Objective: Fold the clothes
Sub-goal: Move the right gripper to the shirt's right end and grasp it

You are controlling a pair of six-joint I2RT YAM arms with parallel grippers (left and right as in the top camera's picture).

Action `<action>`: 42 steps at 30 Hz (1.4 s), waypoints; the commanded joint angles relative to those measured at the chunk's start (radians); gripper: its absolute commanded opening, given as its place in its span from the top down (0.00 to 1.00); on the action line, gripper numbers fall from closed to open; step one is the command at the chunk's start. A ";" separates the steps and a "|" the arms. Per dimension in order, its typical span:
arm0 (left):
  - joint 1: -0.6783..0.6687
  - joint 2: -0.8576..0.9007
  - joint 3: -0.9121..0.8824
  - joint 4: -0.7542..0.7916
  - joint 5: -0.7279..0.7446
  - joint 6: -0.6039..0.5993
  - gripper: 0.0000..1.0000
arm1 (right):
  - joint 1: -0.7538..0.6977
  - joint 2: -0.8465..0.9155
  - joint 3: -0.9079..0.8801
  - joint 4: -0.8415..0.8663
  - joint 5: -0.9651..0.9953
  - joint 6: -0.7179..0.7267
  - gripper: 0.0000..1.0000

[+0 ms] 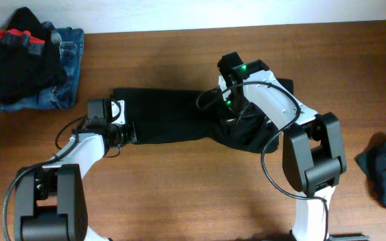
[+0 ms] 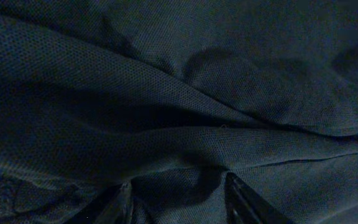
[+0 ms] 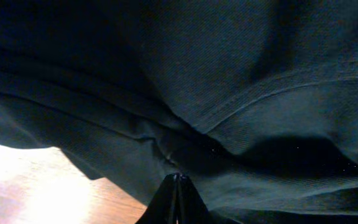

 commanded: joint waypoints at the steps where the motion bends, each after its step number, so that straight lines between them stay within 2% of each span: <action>1: -0.002 0.054 -0.010 -0.020 -0.040 0.016 0.52 | -0.013 0.020 -0.002 0.003 0.030 -0.013 0.96; 6: -0.002 0.054 -0.010 -0.059 -0.117 0.016 0.52 | -0.051 0.020 -0.070 0.039 0.030 -0.013 0.96; 15: -0.001 0.054 -0.010 -0.064 -0.129 0.016 0.52 | -0.127 0.020 -0.163 0.130 0.030 -0.013 0.96; 20: -0.001 0.054 -0.010 -0.075 -0.205 0.016 0.52 | -0.169 0.020 -0.199 0.170 0.030 -0.013 0.96; 42: -0.001 0.054 -0.010 -0.086 -0.295 0.028 0.52 | -0.204 0.020 -0.208 0.192 0.142 -0.035 0.96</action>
